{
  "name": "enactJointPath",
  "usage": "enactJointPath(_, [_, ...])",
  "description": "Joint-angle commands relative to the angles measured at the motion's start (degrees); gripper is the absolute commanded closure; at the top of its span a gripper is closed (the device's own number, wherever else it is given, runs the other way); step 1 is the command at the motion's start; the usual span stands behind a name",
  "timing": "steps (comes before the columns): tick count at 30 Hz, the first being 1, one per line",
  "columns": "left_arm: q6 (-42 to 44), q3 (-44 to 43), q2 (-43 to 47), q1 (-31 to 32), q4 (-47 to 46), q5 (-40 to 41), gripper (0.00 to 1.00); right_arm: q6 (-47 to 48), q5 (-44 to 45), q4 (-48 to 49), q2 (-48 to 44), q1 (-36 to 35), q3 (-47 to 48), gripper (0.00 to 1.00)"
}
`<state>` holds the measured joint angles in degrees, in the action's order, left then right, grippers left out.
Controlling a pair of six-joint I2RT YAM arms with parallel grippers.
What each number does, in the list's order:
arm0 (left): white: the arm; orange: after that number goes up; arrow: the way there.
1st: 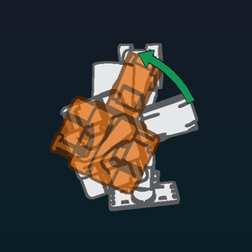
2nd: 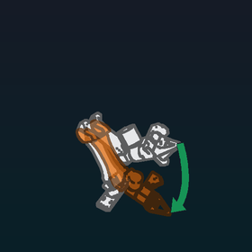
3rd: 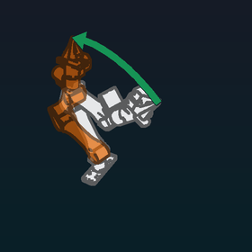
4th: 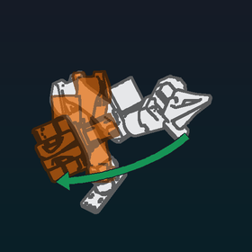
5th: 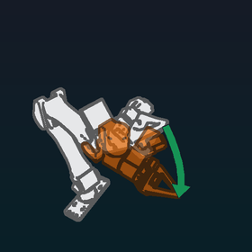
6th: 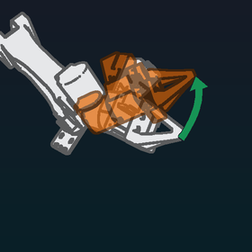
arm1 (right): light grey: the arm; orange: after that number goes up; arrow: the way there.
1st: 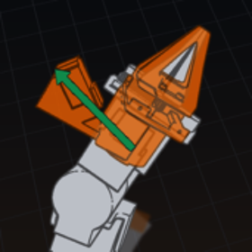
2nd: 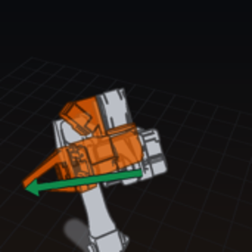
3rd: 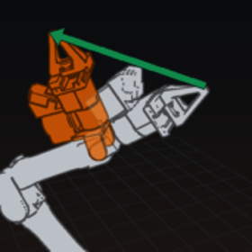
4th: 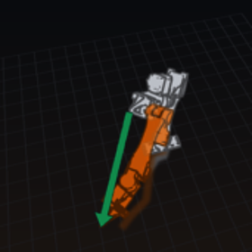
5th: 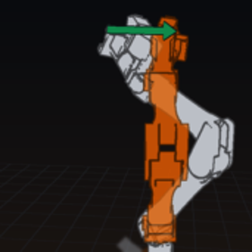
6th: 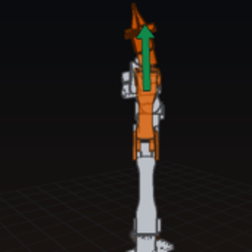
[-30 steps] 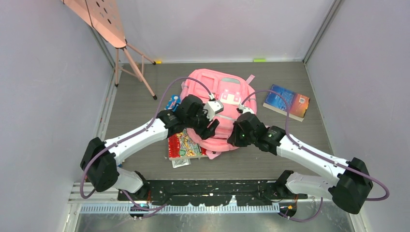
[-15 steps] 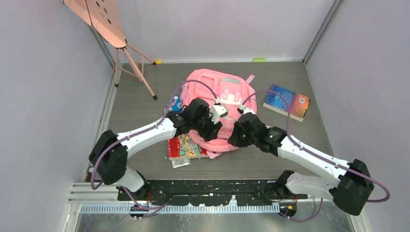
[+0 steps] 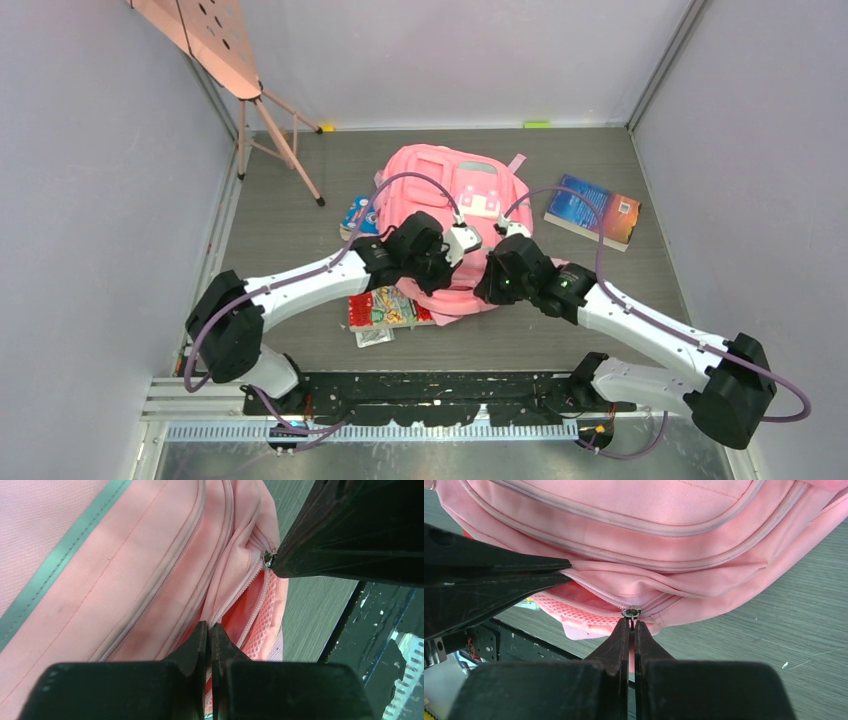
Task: Pack the student bag
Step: Unzip the student bag at the center of the board.
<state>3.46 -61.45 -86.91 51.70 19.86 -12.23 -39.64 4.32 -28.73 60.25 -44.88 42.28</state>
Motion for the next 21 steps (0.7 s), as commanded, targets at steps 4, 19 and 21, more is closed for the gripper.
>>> enactJointPath(4, [1.9, -3.2, 9.7, -0.2, 1.5, 14.0, 1.00, -2.0, 9.6, -6.8, -2.2, 0.3, 5.1, 1.00])
enactJointPath(19, [6.5, -8.0, 17.1, -0.3, 4.3, 28.4, 1.00, -1.9, 13.9, -9.6, -1.5, 1.8, 8.4, 1.00])
enactJointPath(21, [6.6, -8.3, 17.5, -0.3, 3.8, 28.8, 1.00, -1.3, 15.0, -9.4, -1.1, 2.1, 8.5, 1.00])
